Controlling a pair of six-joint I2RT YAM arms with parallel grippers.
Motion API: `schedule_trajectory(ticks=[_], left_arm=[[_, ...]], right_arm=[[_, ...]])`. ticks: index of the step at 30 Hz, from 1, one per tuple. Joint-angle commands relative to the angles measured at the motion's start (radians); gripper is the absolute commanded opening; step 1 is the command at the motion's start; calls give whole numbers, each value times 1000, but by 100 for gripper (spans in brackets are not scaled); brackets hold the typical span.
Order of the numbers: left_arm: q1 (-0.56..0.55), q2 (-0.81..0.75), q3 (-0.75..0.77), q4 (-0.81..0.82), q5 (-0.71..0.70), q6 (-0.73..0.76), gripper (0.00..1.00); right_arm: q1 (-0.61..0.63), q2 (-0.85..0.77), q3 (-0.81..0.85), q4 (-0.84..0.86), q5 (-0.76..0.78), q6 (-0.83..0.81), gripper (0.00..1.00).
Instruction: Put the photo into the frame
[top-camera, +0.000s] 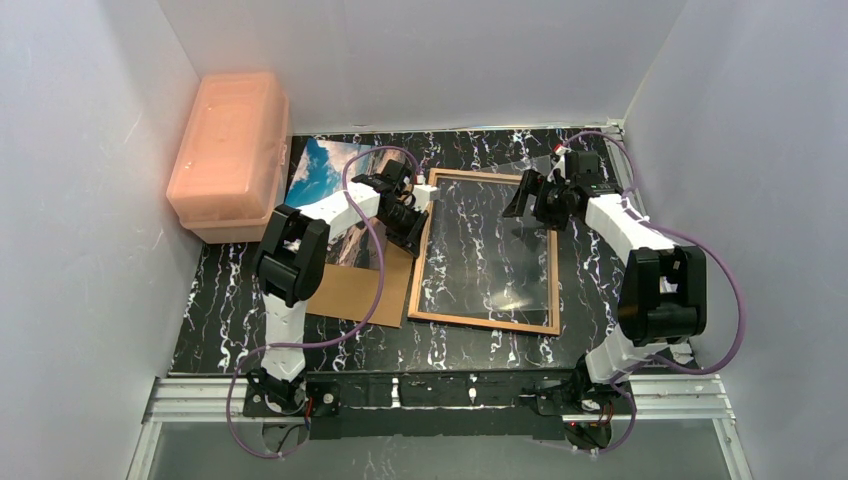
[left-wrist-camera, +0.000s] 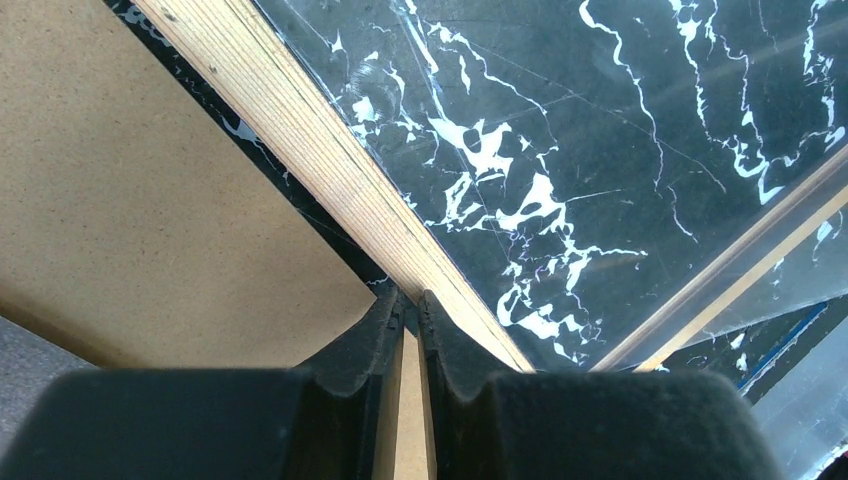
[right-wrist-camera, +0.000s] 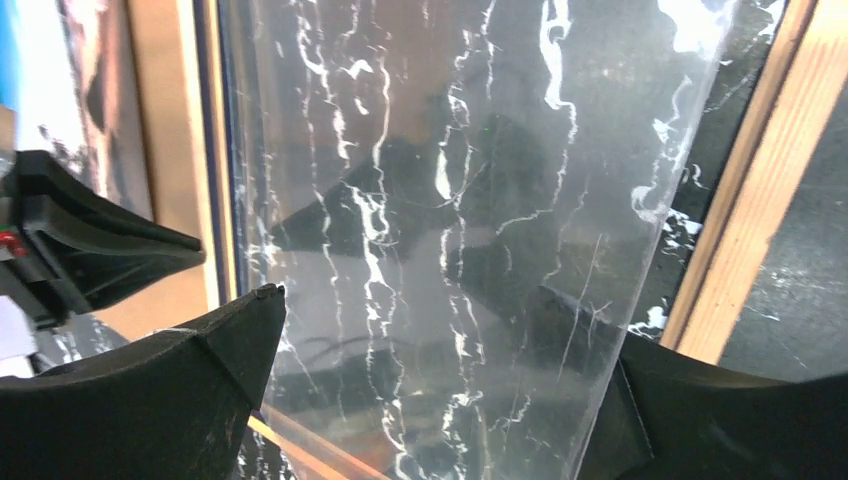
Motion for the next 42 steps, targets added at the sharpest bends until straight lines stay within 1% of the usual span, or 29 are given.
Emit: schedule_trajectory(ticks=[1,8,13,20,26,30,34,38,42], left_arm=[[-13,0,14,-1,40,11,9],[-14,0,15,-2,47,9,9],[-13,0,11,-1,46,11,9],[-14,0,8,-1,46,13,8],[-14,1,9,-1,46,15,9],[-14,3,7,-1,45,17,8],[-13,0,7,-1,41,22,8],[-14,-3,6,-1,39,24,8],[-13,-6,8,-1,44,23,8]], right_arm=[[11,10,68,-103,88,-77,99],[25,42,97,-162,174,-111,99],[25,48,103,-173,208,-136,99],[26,69,107,-159,167,-132,99],[26,84,102,-167,183,-142,99],[27,70,84,-138,161,-132,99],[27,79,91,-150,165,-138,99],[28,91,98,-171,200,-150,99],[34,103,106,-208,299,-179,99]])
